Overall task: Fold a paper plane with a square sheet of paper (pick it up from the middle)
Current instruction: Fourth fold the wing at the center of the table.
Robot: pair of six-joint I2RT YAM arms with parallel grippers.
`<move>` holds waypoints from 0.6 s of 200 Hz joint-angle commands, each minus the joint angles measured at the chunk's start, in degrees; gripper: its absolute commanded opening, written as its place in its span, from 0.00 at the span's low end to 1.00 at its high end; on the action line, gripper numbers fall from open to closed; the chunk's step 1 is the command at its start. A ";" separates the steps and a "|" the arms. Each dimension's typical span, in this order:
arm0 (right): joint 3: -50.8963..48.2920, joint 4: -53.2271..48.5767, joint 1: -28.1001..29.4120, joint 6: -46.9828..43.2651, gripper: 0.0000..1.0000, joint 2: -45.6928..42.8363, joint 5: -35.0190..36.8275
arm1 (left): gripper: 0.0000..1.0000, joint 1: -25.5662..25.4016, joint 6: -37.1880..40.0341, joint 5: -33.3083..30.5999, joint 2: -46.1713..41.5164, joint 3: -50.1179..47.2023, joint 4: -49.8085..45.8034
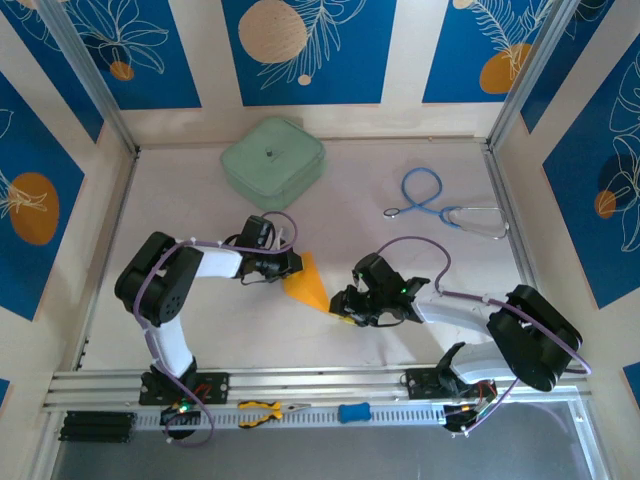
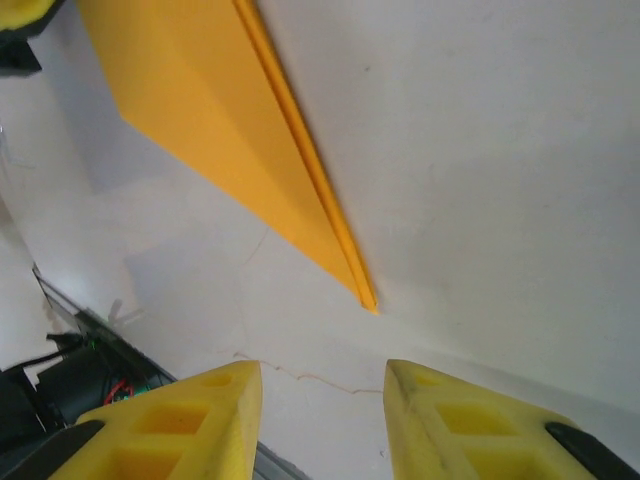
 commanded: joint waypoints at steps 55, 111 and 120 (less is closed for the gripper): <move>-1.58 3.96 0.85 3.27 0.39 0.15 1.02 | 0.00 0.84 0.03 -2.00 1.16 -1.69 -2.79; 1.55 3.65 0.42 2.88 0.37 6.18 -1.45 | 0.00 0.83 -0.08 -1.80 1.07 -1.96 -2.66; 1.48 4.39 0.42 3.02 0.38 6.62 -1.55 | 0.00 0.83 -0.21 -1.69 1.01 -1.97 -2.61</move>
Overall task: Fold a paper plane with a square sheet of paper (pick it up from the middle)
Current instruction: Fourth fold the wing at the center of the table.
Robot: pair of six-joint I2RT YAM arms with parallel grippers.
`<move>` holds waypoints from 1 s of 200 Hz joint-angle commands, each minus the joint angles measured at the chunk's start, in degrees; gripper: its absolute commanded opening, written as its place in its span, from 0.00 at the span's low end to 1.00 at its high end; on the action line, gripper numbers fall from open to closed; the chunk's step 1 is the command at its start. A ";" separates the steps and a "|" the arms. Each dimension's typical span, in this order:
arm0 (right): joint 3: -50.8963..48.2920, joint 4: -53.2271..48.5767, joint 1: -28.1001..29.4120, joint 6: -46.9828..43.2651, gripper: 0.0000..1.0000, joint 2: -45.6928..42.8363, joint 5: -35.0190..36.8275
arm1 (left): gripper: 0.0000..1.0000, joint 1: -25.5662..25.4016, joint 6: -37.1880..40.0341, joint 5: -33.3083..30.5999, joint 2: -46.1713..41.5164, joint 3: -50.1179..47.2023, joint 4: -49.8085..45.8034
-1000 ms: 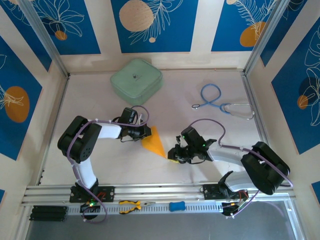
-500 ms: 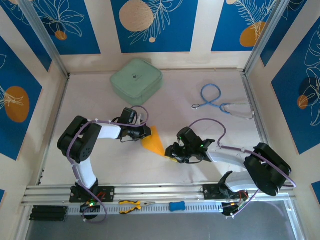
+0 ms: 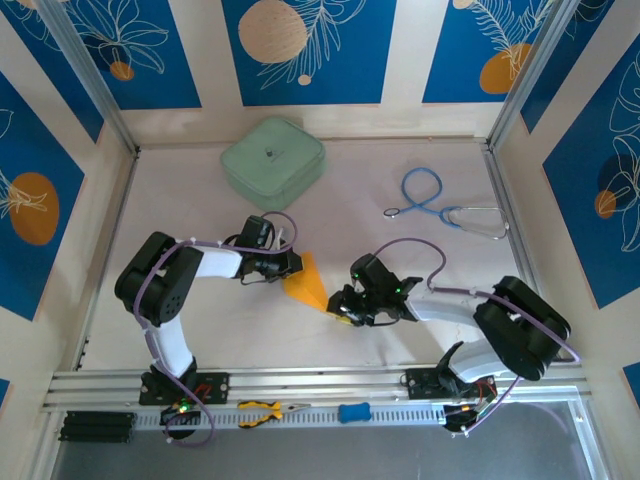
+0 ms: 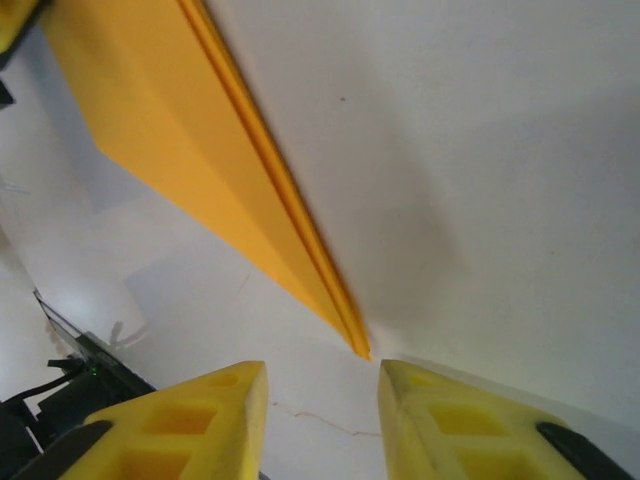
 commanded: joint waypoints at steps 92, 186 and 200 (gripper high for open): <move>-0.94 7.86 -1.37 0.24 0.34 3.50 -4.61 | 0.00 0.75 -0.28 -1.87 1.29 -1.88 -2.65; -2.76 16.87 -3.99 -2.47 0.36 4.95 -9.18 | 0.00 0.74 -0.85 -1.46 1.49 -2.01 -1.94; -2.54 18.27 -4.61 -2.92 0.36 5.97 -10.65 | 0.00 0.74 -0.99 -1.31 1.51 -1.97 -1.86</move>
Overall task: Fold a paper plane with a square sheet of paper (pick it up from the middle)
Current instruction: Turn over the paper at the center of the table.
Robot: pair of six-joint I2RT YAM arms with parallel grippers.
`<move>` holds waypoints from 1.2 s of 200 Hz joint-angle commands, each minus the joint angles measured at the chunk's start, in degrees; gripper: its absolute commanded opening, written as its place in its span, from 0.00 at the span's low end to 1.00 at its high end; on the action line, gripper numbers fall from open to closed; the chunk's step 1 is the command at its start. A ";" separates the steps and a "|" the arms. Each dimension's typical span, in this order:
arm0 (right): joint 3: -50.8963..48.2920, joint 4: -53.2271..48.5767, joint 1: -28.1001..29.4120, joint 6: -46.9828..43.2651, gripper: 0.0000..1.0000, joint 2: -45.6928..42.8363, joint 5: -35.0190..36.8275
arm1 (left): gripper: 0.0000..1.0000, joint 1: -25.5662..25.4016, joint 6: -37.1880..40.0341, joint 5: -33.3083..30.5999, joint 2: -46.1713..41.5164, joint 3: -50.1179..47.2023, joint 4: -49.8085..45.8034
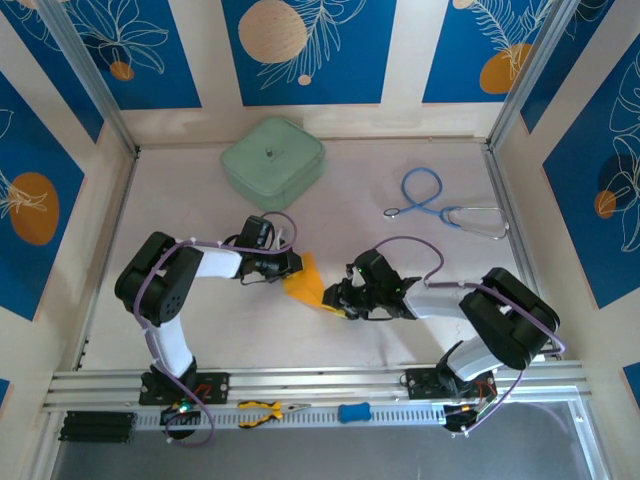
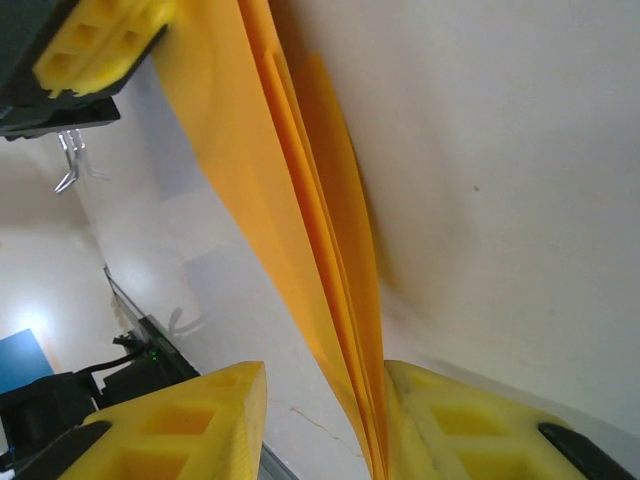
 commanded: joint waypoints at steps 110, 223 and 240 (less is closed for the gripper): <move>1.93 4.60 -4.31 -6.69 0.26 6.45 -8.80 | 0.00 0.59 -2.41 -0.98 1.45 -1.60 -0.87; 2.67 -8.80 -5.24 -15.69 0.10 -5.88 -2.19 | 0.32 -1.90 3.19 -6.50 -13.81 3.39 -14.72; 4.12 -17.24 -4.75 -19.51 0.10 -11.39 3.87 | 0.36 -2.85 5.31 -10.05 -16.79 3.46 -17.62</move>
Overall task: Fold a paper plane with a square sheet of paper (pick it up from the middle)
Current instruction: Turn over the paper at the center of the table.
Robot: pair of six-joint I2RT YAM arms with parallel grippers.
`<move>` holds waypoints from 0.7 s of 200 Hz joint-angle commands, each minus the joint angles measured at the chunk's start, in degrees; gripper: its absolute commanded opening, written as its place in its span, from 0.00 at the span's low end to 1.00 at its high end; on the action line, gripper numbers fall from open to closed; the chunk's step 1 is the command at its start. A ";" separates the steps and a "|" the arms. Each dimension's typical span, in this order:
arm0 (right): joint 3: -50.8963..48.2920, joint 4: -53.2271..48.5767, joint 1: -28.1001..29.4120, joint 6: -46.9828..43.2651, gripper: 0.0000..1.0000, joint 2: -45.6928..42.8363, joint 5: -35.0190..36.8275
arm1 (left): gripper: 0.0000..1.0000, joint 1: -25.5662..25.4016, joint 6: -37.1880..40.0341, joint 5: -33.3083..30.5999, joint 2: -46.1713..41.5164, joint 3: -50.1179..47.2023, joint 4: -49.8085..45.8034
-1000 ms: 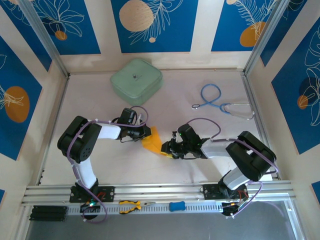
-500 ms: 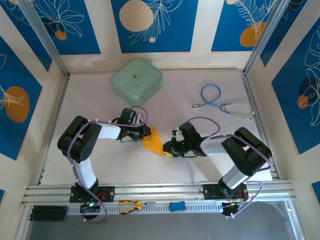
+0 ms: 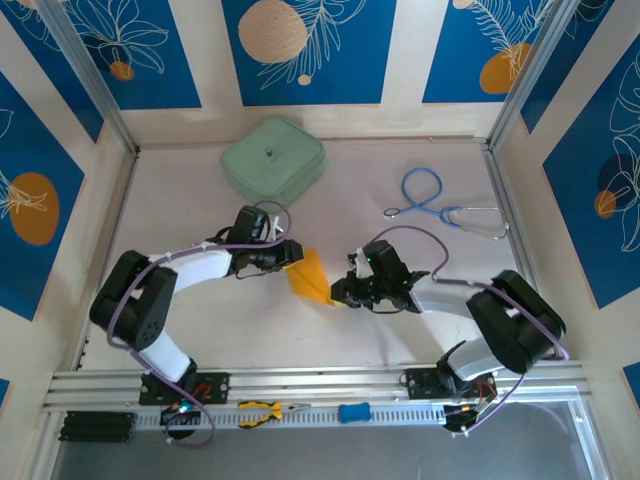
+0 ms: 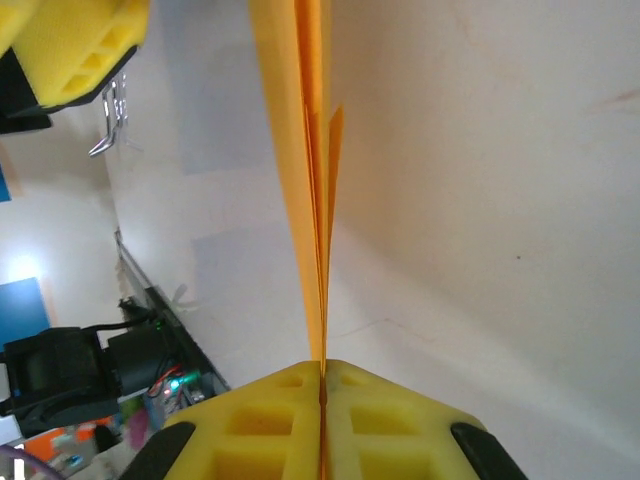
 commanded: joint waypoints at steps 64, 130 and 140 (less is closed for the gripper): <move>12.54 -41.08 4.55 -21.49 0.10 -20.39 31.97 | 0.45 -2.07 7.77 -16.56 -15.82 -1.68 -11.36; 25.30 -62.07 18.56 -17.85 0.10 -10.93 70.23 | 0.52 -1.82 9.12 -26.88 -24.22 -4.92 -14.89; 27.79 -66.43 20.60 -15.36 0.10 -7.38 74.94 | 0.53 -1.73 9.01 -29.23 -25.46 -5.29 -16.10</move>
